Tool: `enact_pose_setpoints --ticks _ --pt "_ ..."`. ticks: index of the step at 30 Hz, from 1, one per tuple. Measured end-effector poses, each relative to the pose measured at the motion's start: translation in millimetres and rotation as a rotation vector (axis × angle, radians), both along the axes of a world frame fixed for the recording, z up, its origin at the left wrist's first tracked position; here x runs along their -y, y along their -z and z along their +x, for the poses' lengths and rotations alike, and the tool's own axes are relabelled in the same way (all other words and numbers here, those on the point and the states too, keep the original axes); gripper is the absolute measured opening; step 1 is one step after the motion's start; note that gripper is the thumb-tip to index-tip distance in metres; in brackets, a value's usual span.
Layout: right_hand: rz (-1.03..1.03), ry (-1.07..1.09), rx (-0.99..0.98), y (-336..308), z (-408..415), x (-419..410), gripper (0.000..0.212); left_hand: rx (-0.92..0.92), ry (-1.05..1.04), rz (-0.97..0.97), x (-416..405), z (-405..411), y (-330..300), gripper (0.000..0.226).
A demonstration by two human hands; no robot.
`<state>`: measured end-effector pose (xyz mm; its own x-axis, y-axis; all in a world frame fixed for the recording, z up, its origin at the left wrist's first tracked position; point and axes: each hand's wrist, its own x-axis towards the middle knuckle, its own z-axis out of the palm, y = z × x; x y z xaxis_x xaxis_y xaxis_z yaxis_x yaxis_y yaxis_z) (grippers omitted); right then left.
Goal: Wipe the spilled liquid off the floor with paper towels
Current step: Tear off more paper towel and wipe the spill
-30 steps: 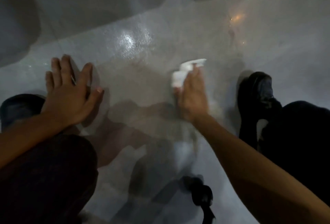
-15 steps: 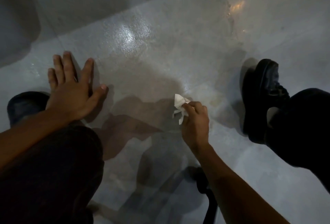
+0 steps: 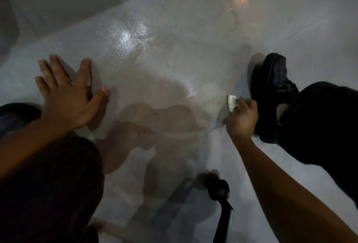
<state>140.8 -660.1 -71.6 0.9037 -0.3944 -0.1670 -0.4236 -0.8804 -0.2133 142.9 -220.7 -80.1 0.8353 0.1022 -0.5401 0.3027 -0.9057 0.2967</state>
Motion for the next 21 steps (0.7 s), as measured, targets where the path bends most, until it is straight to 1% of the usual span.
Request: enact_pose_setpoints --ticks 1,2,3,4,5,6,7,8,9,11,12,13,14,15,16,17,18,19,20,21 --pt "0.057 0.030 -0.012 3 4 -16 0.027 0.001 0.022 -0.002 8 3 -2 0.087" --pt "0.093 -0.017 -0.034 5 -2 -38 0.027 -0.004 0.079 0.009 18 6 -3 0.087" --pt "0.147 -0.107 -0.053 2 -16 -58 0.028 -0.023 0.148 0.019 27 8 -3 0.089" --pt "0.175 -0.269 -0.081 4 -41 -68 0.031 -0.054 0.197 0.021 35 9 -2 0.092" --pt "0.189 -0.482 -0.110 1 -70 -73 0.036 -0.085 0.213 0.020 41 9 0 0.095" --pt "0.199 -0.646 -0.120 -2 -95 -69 0.042 -0.109 0.209 0.020 45 9 2 0.099" --pt "0.198 -0.684 -0.143 -5 -112 -56 0.045 -0.123 0.204 0.026 47 10 3 0.102" --pt "0.205 -0.618 -0.146 -9 -117 -38 0.041 -0.126 0.207 0.042 48 10 3 0.104" --pt "0.125 -0.554 -0.148 -8 -111 -18 0.036 -0.122 0.222 0.060 47 9 4 0.106" --pt "-0.017 -0.426 -0.123 -4 -73 4 0.032 -0.114 0.248 0.084 45 8 5 0.107" --pt "-0.027 -0.290 -0.075 8 -46 7 0.031 -0.114 0.251 0.086 44 8 6 0.107" --pt "0.025 -0.123 0.017 13 -17 -1 0.028 -0.112 0.252 0.085 44 8 6 0.107" --pt "0.073 -0.010 0.069 20 8 -22 0.027 -0.106 0.251 0.081 44 9 6 0.107" --pt "0.117 -0.010 0.103 26 21 -49 0.026 -0.099 0.247 0.077 43 9 6 0.107" --pt "0.158 -0.056 0.105 27 23 -82 0.024 -0.094 0.240 0.077 41 9 6 0.107" --pt "0.233 -0.169 0.070 27 13 -108 0.019 -0.089 0.229 0.080 38 10 5 0.108" --pt "0.252 -0.403 0.013 27 -13 -128 0.019 -0.081 0.215 0.089 32 11 4 0.109" --pt "0.217 -0.663 -0.064 23 -43 -135 0.031 -0.070 0.194 0.098 27 13 2 0.109" --pt "0.201 -0.802 -0.151 19 -65 -124 0.038 -0.057 0.165 0.100 20 17 -1 0.107" --pt "0.251 -0.774 -0.209 11 -77 -105 0.036 -0.039 0.126 0.092 13 20 -3 0.105"
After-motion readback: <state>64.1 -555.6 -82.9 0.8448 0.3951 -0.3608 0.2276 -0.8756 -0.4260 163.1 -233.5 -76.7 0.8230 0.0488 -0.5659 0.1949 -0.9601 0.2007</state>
